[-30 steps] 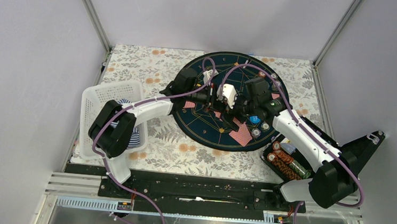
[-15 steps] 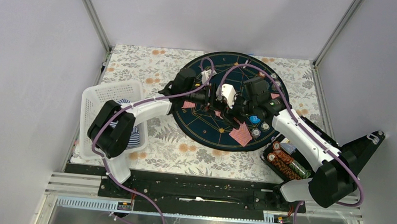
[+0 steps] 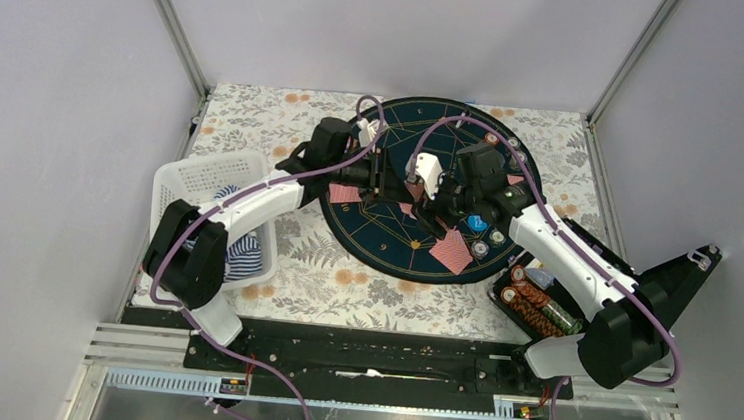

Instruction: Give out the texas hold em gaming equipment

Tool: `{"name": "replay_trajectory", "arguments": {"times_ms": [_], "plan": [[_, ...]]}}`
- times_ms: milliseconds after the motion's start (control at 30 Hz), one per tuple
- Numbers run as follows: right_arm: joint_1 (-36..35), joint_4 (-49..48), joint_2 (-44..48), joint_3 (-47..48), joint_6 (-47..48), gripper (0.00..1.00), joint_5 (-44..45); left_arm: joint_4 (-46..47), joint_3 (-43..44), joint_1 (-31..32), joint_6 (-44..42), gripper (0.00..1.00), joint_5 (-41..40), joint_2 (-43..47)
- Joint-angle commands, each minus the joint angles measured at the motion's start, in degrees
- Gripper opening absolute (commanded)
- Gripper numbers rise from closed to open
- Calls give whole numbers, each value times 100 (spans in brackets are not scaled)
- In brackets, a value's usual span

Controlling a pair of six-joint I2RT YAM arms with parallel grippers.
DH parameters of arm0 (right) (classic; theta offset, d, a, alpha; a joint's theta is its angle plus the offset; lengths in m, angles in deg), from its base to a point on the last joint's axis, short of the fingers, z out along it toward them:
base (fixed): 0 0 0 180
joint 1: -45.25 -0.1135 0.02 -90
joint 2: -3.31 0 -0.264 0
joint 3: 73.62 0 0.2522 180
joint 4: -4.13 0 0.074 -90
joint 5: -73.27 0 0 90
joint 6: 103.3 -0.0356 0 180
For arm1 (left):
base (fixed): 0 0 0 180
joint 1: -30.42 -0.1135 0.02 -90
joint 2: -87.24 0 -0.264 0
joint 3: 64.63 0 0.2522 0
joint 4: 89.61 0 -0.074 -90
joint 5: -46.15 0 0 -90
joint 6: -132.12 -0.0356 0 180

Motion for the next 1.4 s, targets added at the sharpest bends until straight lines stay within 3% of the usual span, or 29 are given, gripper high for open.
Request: {"name": "replay_trajectory", "arguments": {"times_ms": [0,133,533,667,900,1033,1200,1367], "plan": [[0,-212,62,170,-101,0,62,-105,130,-184,-269,34,-277,195],[2,-233,54,127,-129,0,141,-58,150,-198,-275,28,-264,210],[-6,-438,-51,83,-323,0,479,67,102,-223,-339,29,-331,399],[-4,-535,-50,48,-412,0,561,66,127,-233,-277,45,-323,339],[2,-577,-82,59,-549,0,604,498,56,-233,-44,47,-312,310],[-3,-544,-106,77,-562,0,602,667,-7,-272,93,39,-333,321],[1,-552,-112,86,-573,0,715,667,-62,-394,153,20,-375,357],[7,-571,-145,86,-602,0,766,523,-65,-497,44,12,-463,428]]}}
